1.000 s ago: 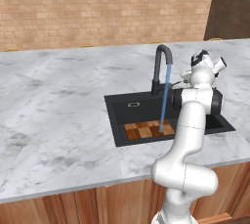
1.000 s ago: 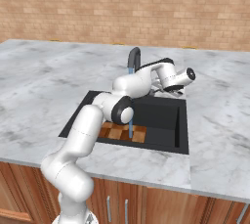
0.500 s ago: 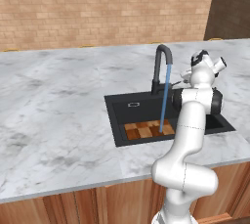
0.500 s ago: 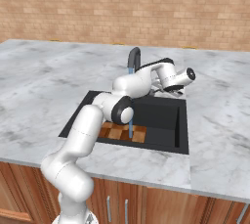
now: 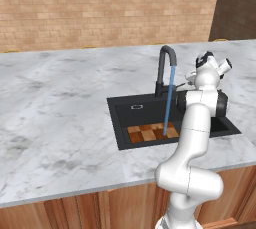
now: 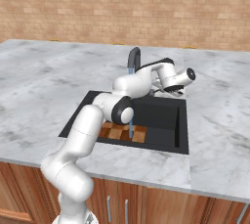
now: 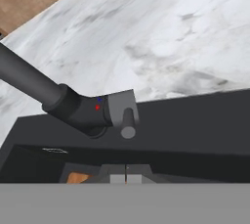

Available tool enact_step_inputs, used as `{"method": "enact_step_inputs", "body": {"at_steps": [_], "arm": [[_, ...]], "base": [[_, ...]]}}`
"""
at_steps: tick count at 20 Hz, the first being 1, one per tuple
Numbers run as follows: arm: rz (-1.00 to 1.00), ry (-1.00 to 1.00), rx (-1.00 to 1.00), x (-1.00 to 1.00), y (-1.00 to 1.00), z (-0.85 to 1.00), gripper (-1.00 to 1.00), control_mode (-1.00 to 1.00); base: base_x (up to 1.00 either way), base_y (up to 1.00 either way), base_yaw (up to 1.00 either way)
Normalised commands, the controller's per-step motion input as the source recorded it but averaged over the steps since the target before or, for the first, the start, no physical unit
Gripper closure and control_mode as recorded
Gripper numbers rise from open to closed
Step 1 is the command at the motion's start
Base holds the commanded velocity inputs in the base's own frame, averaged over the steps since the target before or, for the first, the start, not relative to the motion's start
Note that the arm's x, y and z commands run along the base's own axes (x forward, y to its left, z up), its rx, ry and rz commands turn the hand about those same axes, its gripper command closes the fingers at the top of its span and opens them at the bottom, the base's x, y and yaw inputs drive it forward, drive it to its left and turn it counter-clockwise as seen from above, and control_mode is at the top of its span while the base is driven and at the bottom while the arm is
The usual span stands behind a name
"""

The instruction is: Turn on the sink faucet with hot water and rinse the cutting board for ten seconds, then turn off the faucet. Push the cutting board to reach the water if necessary.

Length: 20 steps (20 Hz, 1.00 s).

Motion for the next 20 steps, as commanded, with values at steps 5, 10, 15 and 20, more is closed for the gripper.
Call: {"method": "enact_step_inputs", "body": {"at_steps": [5,10,15,20], "arm": [[0.0,0.0,0.0,0.13,-0.13,0.0,1.0,-1.0],[0.0,0.0,0.0,0.15,-0.05,0.0,1.0,-1.0],[0.0,0.0,0.0,0.13,0.0,0.0,1.0,-1.0],[0.0,0.0,0.0,0.06,-0.13,0.0,1.0,-1.0]], "base": [[0.0,0.0,0.0],[0.0,0.0,0.0],[0.0,0.0,0.0],[0.0,0.0,0.0]]}}
